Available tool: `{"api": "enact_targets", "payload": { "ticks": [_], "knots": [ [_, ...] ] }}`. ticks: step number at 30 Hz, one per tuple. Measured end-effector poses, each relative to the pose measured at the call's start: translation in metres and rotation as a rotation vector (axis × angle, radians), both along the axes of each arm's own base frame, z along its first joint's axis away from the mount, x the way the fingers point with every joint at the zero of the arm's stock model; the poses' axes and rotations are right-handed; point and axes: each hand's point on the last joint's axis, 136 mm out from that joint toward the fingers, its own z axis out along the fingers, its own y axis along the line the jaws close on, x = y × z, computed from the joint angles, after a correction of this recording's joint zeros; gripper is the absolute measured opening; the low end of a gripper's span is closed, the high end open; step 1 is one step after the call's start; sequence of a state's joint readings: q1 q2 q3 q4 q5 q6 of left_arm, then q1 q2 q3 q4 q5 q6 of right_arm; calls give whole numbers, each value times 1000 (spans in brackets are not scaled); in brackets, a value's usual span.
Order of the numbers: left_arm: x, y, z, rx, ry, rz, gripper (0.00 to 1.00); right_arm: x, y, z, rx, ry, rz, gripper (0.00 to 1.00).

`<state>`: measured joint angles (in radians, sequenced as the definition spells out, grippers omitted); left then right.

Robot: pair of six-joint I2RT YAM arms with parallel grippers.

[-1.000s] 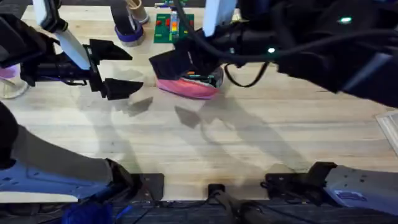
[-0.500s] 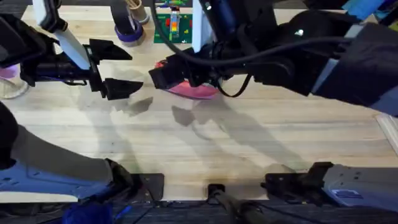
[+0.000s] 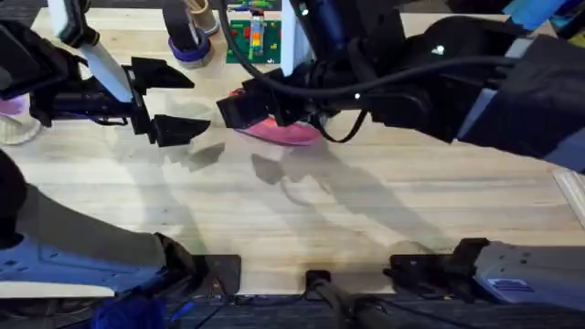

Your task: Unzip the bag, pick up the pens from the table one at a time and place them inside, then zip the bag closed.

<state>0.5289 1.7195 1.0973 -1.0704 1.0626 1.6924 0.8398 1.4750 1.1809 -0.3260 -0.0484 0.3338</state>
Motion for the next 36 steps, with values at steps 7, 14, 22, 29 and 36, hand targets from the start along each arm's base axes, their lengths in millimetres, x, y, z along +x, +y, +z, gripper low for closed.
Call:
{"api": "enact_targets", "payload": {
  "ticks": [7, 14, 22, 29, 36],
  "knots": [
    [0, 0, 0, 0, 0, 0, 993, 9, 11, 17, 68, -60, 0, 996],
    [0, 0, 0, 0, 0, 0, 993, 21, 27, 1, 75, -67, 5, 995],
    [0, 0, 0, 0, 0, 0, 993, 22, 57, -22, 88, -75, 43, 990],
    [0, 0, 0, 0, 0, 0, 993, 29, 68, -50, 72, -59, 45, 989],
    [0, 0, 0, 0, 0, 0, 993, 35, 75, -65, 70, -59, 43, 969]
  ]
}}
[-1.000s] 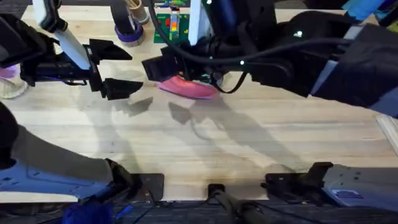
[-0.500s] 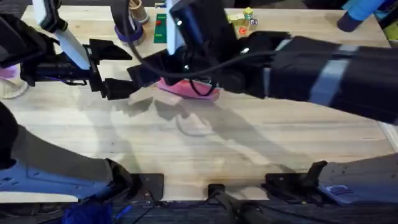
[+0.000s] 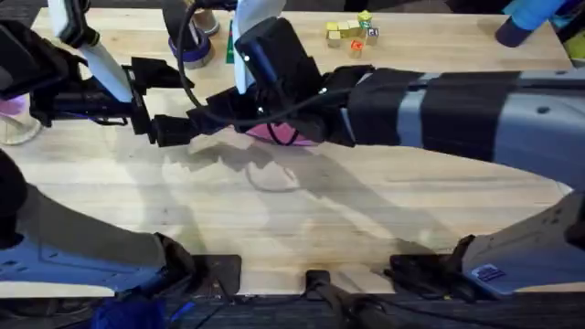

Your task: Unzip the bag, pick up the pens from the table one at a time and place them inside, then zip the bag closed.

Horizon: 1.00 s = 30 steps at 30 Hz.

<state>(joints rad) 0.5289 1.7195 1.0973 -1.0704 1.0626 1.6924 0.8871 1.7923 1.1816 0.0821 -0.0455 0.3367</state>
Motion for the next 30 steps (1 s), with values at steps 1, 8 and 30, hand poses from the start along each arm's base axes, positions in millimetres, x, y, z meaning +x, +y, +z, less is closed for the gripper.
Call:
{"api": "enact_targets", "payload": {
  "ticks": [1, 8, 30],
  "knots": [
    [0, 0, 0, 0, 0, 0, 993, 1, 1, -2, -1, -1, -2, 951],
    [0, 0, 0, 0, 0, 0, 993, 14, -1, -14, -23, -32, -56, 838],
    [0, 0, 0, 0, 0, 0, 993, 30, -13, -17, -46, -60, -169, 34]
  ]
}}
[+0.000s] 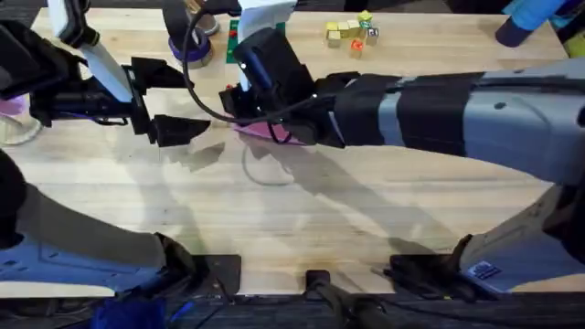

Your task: Unzip the bag, pick up the pens from the table one at a time and place them inside, then zip the bag closed.

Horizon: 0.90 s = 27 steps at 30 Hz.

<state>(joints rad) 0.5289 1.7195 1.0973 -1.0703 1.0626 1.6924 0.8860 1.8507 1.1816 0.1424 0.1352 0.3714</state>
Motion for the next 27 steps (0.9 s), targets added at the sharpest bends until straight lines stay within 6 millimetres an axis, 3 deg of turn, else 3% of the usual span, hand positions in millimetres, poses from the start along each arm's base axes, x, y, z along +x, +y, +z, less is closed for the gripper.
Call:
{"api": "enact_targets", "payload": {
  "ticks": [14, 22, 27],
  "knots": [
    [0, 0, 0, 0, 0, 0, 993, 0, 0, 2, 2, -2, 0, 30],
    [3, 1, 0, 9, -17, 0, 993, -3, -4, 30, 36, -30, 0, 27],
    [3, 1, 1, 6, -23, 0, 993, -7, -8, 33, 22, -19, 0, 28]
  ]
}}
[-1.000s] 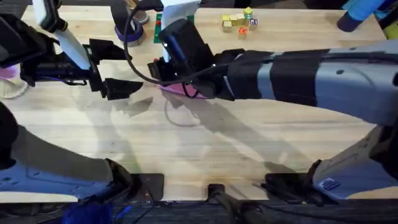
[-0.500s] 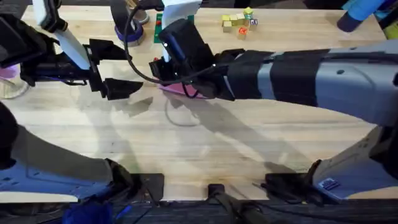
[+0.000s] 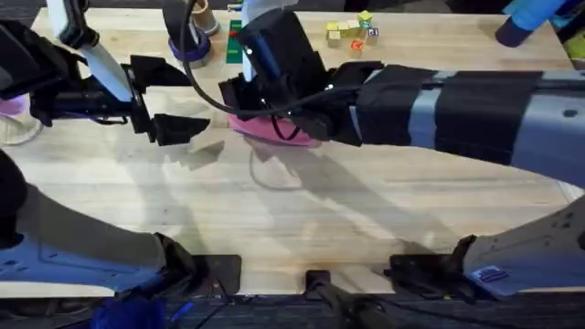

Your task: Unzip the bag, pick up the pens from the table one at a time and place them inside, then zip the bag closed.

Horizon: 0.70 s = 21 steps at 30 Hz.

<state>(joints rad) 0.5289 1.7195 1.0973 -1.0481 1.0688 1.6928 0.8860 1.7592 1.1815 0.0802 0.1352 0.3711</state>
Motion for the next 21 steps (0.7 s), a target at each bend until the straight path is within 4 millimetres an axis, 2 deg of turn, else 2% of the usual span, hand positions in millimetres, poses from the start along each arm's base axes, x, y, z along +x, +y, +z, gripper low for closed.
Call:
{"api": "enact_targets", "payload": {
  "ticks": [10, 15, 21],
  "knots": [
    [-1, -6, 2, -18, 6, -10, 993, -2, -3, -5, -21, 17, 0, 28],
    [2, -20, 0, -18, -7, -60, 993, -2, -3, -5, -21, 17, 0, 28],
    [7, -42, -13, -40, -1, -130, 992, -2, -3, -5, -21, 17, 0, 28]
  ]
}}
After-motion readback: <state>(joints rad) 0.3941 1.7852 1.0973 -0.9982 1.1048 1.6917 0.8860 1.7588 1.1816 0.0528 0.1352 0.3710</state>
